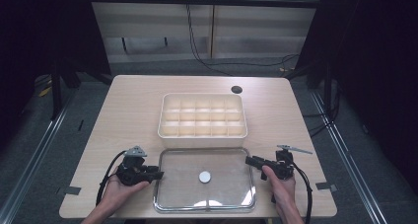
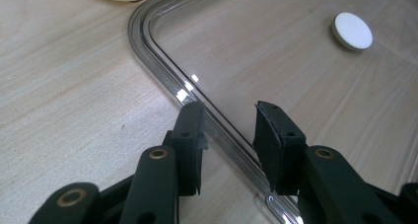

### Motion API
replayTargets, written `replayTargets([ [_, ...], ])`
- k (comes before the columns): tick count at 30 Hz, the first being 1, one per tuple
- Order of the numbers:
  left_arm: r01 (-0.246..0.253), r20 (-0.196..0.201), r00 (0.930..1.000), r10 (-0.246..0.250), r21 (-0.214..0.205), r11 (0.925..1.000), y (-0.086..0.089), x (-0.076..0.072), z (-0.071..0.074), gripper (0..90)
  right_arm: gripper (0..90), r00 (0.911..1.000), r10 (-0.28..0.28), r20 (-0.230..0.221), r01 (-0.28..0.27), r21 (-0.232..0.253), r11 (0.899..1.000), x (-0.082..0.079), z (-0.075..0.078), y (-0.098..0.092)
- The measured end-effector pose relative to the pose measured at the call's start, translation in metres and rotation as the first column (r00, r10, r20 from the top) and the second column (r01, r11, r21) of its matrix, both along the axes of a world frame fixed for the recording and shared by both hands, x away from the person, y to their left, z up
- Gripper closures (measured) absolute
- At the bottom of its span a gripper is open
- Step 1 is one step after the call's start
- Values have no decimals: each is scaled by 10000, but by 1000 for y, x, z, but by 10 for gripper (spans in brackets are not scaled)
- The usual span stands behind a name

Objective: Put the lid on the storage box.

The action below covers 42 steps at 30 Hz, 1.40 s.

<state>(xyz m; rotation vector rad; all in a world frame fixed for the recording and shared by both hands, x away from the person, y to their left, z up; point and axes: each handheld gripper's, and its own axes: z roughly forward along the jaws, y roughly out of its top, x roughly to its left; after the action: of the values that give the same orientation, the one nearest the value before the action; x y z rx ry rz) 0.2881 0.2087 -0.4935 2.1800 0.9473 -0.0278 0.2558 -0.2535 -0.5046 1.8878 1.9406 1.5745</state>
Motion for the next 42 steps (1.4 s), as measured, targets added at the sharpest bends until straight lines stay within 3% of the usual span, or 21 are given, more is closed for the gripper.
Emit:
replayTargets([
  [1, 118, -110, 9999, -120, -145, 9998, -1, 0, -1, 638, 699, 9999, 83, 142, -89, 414, 9991, 0, 0, -2],
  [2, 190, -134, 9997, -193, -184, 9996, -2, 0, -1, 640, 666, 9981, 477, 402, -530, 1417, 9885, 0, 1, -1],
  [3, 267, -115, 9996, -270, -210, 9994, -4, -1, -1, 652, 682, 9968, 624, 494, -691, 1467, 9868, -1, 2, 2],
  [4, 256, -21, 9997, -256, -53, 9997, -7, -3, 0, 651, 645, 9959, 864, 278, -885, 890, 9921, -1, 4, 14],
  [5, 256, -21, 9997, -256, -53, 9997, -7, -3, 0, 650, 621, 9985, 491, 260, -499, 319, 9982, -3, 7, 17],
  [8, 231, -51, 9997, -231, -57, 9997, -8, -3, 0, 651, 612, 9969, 419, 666, -435, 224, 9988, -3, 11, 14],
  [9, 233, -49, 9997, -234, -49, 9997, -7, -2, 0, 651, 600, 9989, 173, 435, -152, -491, 9987, -2, 11, 9],
  [10, 233, -54, 9997, -233, -50, 9997, -7, -2, 0, 651, 600, 9989, 173, 435, -152, -491, 9987, -2, 11, 9],
  [11, 243, -53, 9997, -243, -49, 9997, -8, -3, 0, 652, 565, 9997, -204, -139, 183, -1381, 9902, -1, 7, 5],
  [12, 254, -43, 9997, -254, -20, 9997, -8, -3, 0, 651, 557, 9982, -378, -463, 298, -1628, 9862, -1, 4, 3],
  [16, 286, -61, 9996, -286, -32, 9996, -8, -3, 0, 651, 554, 9967, -561, -585, 423, -2149, 9757, 0, 1, -1],
  [18, 285, -62, 9996, -285, -22, 9996, -8, -3, 0, 651, 554, 9967, -559, -581, 423, -2137, 9760, 0, 1, -1],
  [21, 335, -99, 9994, -335, -21, 9994, -7, -4, 0, 651, 598, 9967, -271, -765, 135, -1731, 9848, 0, 0, 3],
  [25, 353, -135, 9993, -353, -16, 9994, -7, -3, 0, 651, 594, 9969, -266, -734, 139, -1685, 9856, 0, -1, 6],
  [26, 337, -154, 9993, -337, -17, 9994, -7, -3, 0, 652, 593, 9955, -360, -873, 241, -1339, 9907, 0, -2, 3],
  [28, 331, -202, 9992, -331, -40, 9994, -7, -3, 0, 651, 594, 9951, -363, -921, 251, -1205, 9924, 0, -2, 3],
  [31, 323, -230, 9992, -324, -46, 9995, -6, -3, 1, 652, 655, 9910, -186, -1325, 202, 107, 9997, 0, -9, 1],
  [32, 303, -187, 9994, -303, -18, 9995, -6, -4, 1, 652, 661, 9913, -116, -1310, 165, 370, 9992, -1, -10, 1],
  [37, 294, -211, 9993, -295, -63, 9995, -6, -3, 0, 652, 679, 9950, 111, -994, -50, 619, 9981, -1, -6, -1],
  [42, 199, -164, 9997, -200, -98, 9998, -4, -2, 0, 650, 680, 9949, 810, -600, -737, 1149, 9906, -1, -4, -3],
])
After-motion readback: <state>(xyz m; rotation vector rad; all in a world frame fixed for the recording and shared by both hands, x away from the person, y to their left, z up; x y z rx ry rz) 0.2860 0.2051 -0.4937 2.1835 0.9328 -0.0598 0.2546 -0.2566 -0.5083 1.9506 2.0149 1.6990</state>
